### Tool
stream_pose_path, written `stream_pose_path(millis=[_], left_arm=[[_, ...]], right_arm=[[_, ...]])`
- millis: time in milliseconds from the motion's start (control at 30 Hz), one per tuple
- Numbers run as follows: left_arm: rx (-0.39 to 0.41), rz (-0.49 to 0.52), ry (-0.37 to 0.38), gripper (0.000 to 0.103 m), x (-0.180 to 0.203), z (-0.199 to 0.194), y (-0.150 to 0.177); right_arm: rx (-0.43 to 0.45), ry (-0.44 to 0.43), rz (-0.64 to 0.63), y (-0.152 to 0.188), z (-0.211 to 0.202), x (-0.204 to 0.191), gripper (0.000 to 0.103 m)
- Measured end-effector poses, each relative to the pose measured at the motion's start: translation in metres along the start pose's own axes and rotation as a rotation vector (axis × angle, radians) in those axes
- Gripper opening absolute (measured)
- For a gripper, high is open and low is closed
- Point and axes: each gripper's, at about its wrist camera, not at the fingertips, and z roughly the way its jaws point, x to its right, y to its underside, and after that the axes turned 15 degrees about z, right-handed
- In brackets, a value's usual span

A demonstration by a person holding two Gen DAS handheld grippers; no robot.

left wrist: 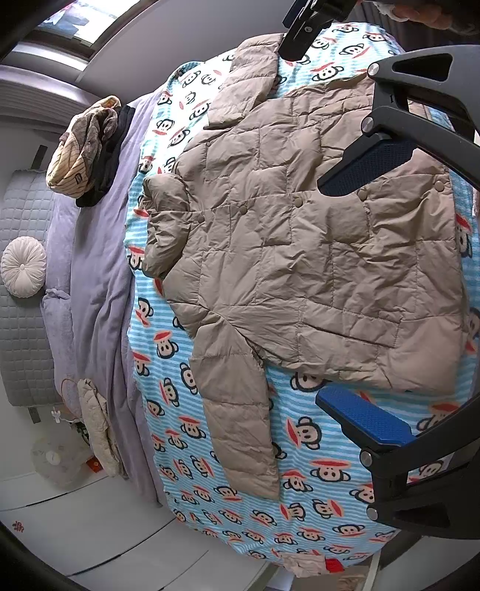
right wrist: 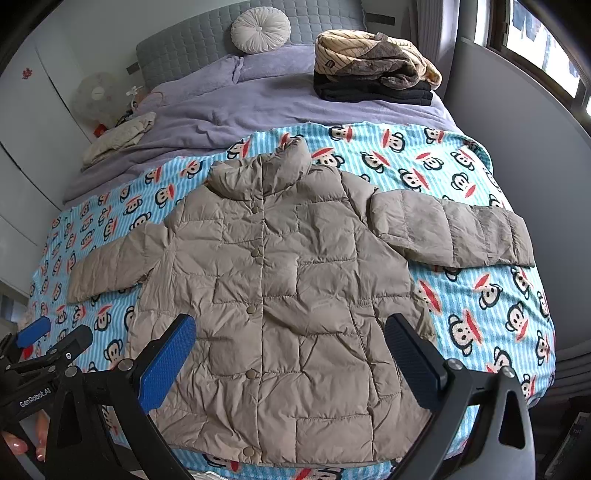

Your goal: Fold large clothes

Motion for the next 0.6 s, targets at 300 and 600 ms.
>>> stream_pose_path(millis=[300,600], left_arm=[[-0.003,-0.001,0.001,0.103,-0.0013,0.001,-0.0007],[-0.008,-0.003,0.001,0.103,-0.0031,0.0023,-0.0007]], right_arm=[[-0.001,0.001,0.001,0.0001,0.0013,0.0003,0.102],[-0.001,0.002,0.002,0.0001,0.0017,0.0005,0.102]])
